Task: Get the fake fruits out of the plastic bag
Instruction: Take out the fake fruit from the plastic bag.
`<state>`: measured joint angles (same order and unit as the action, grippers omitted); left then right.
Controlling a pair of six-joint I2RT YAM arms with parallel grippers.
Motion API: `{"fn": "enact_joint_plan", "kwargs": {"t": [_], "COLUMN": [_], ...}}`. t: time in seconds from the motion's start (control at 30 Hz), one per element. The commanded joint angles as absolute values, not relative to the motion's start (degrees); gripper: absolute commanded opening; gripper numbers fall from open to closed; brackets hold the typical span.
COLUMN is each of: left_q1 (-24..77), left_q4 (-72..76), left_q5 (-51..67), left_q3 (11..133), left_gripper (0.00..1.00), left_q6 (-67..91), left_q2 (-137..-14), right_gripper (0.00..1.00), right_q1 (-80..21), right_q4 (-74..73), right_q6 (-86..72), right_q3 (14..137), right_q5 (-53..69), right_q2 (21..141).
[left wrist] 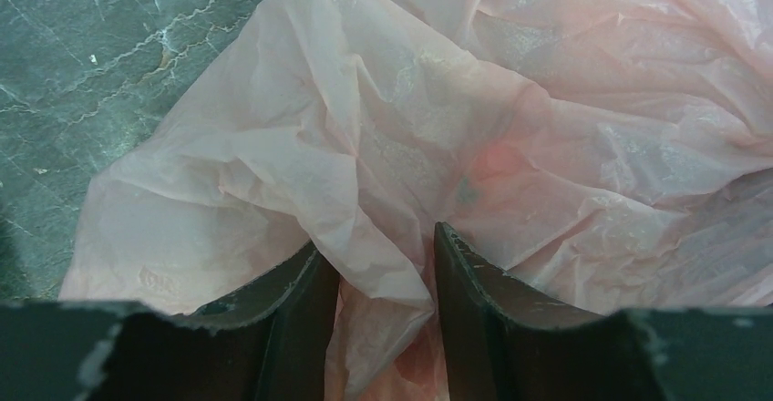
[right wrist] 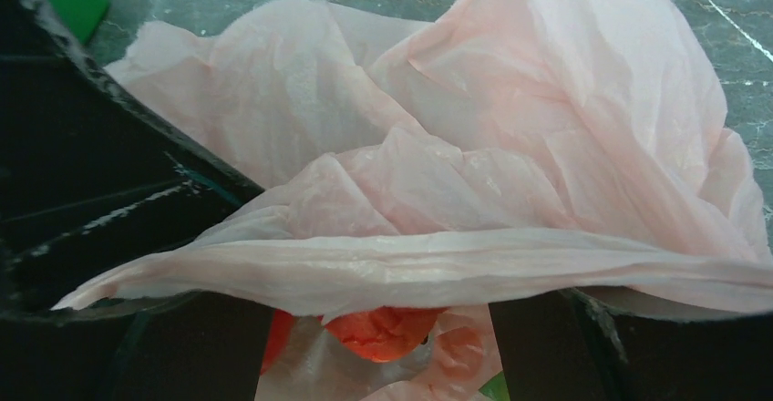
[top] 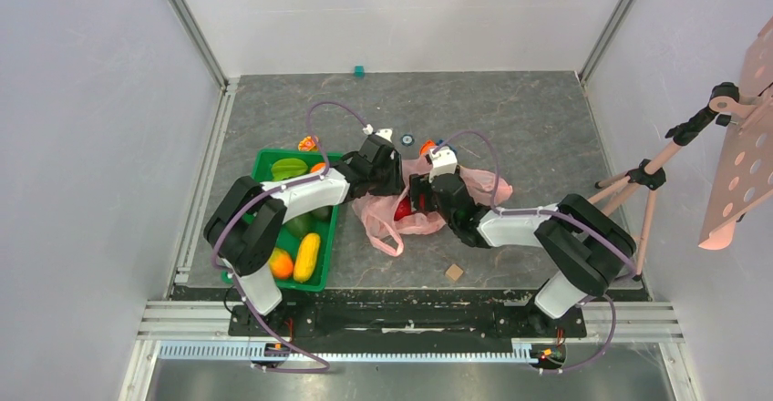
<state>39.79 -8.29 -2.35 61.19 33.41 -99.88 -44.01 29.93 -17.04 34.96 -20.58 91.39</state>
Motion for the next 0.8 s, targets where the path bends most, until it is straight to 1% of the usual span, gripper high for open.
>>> {"fn": "enact_joint_plan", "kwargs": {"t": [0.0, 0.13, 0.17, 0.3, 0.37, 0.4, 0.6, 0.77], "left_q1": [39.38, 39.31, 39.29, 39.20, 39.19, 39.20, 38.93, 38.67], "left_q4": [-6.03, -5.89, -5.89, -5.71, -5.71, -5.71, -5.76, -5.95], "left_q5": [-1.05, -0.97, -0.97, -1.04, -1.22, -1.38, -2.11, -2.71], "left_q3": [60.91, 60.61, 60.48, 59.73, 59.46, 59.34, 58.55, 58.01], "left_gripper": [0.48, 0.48, 0.48, 0.47, 0.46, 0.46, 0.46, 0.48], "left_q6": [31.12, 30.95, 30.89, 30.94, 30.81, 30.77, 31.19, 31.84], "left_q2": [-100.66, -100.34, -100.14, -99.37, -98.99, -98.76, -97.25, -95.94], "right_gripper": [0.81, 0.81, 0.80, 0.65, 0.58, 0.57, 0.51, 0.49], "right_q1": [-43.42, -43.02, -42.86, -42.51, -42.45, -42.45, -42.44, -42.54], "right_q4": [31.32, 31.29, 31.35, 32.76, 33.21, 33.36, 31.03, 27.74], "right_q6": [-17.44, -17.37, -17.38, -16.96, -16.73, -16.61, -14.99, -14.85], "right_q3": [37.22, 37.74, 37.87, 37.30, 36.71, 36.30, 34.14, 30.01], "right_q5": [-20.77, -20.71, -20.72, -20.79, -20.79, -20.58, -17.73, -15.12], "right_q2": [93.06, 94.53, 94.87, 95.22, 94.57, 94.00, 87.47, 77.70]}}
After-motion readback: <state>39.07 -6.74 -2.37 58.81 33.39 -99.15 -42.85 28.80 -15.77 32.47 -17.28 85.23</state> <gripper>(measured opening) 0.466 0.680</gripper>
